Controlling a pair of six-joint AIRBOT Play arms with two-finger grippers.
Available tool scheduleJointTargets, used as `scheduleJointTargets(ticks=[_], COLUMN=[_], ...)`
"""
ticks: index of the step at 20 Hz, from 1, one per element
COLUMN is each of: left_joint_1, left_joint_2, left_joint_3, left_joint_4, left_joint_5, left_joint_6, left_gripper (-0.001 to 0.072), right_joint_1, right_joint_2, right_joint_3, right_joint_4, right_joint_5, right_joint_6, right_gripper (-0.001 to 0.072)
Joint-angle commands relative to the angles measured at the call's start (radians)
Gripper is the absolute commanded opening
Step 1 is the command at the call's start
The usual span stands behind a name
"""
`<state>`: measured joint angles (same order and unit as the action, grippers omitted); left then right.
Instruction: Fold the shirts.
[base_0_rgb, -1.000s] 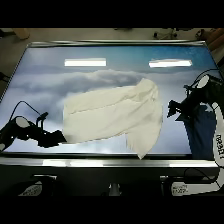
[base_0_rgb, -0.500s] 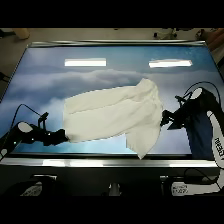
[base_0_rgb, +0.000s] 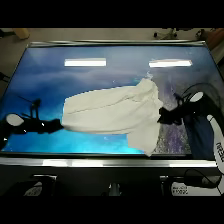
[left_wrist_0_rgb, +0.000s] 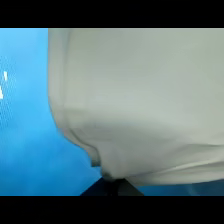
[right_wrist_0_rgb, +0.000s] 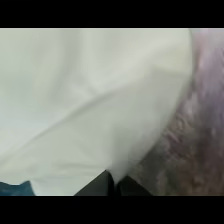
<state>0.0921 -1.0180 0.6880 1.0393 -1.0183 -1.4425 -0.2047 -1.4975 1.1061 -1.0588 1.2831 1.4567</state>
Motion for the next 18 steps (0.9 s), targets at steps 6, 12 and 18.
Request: scheduleJointTargets(ticks=[6,12,18], left_joint_1=[0.0,0.0,0.0], left_joint_2=[0.281,0.351,0.203], left_joint_3=[1.08,1.249,1.246], left_joint_4=[0.153,0.187,0.306], left_joint_5=[0.111,0.043,-0.213], left_joint_6=[-0.019,-0.068,-0.051], left_gripper=[0.0024,0.0025,0.0025], right_joint_1=[-0.001,-0.001,-0.001], right_joint_2=[0.57,0.816,0.684], right_joint_3=[0.815,0.854,0.854], right_joint_4=[-0.071,-0.213,-0.263], right_joint_5=[-0.194,-0.184,0.034], right_joint_6=[-0.067,-0.02,0.021], right_gripper=[0.0024,0.0025,0.0025])
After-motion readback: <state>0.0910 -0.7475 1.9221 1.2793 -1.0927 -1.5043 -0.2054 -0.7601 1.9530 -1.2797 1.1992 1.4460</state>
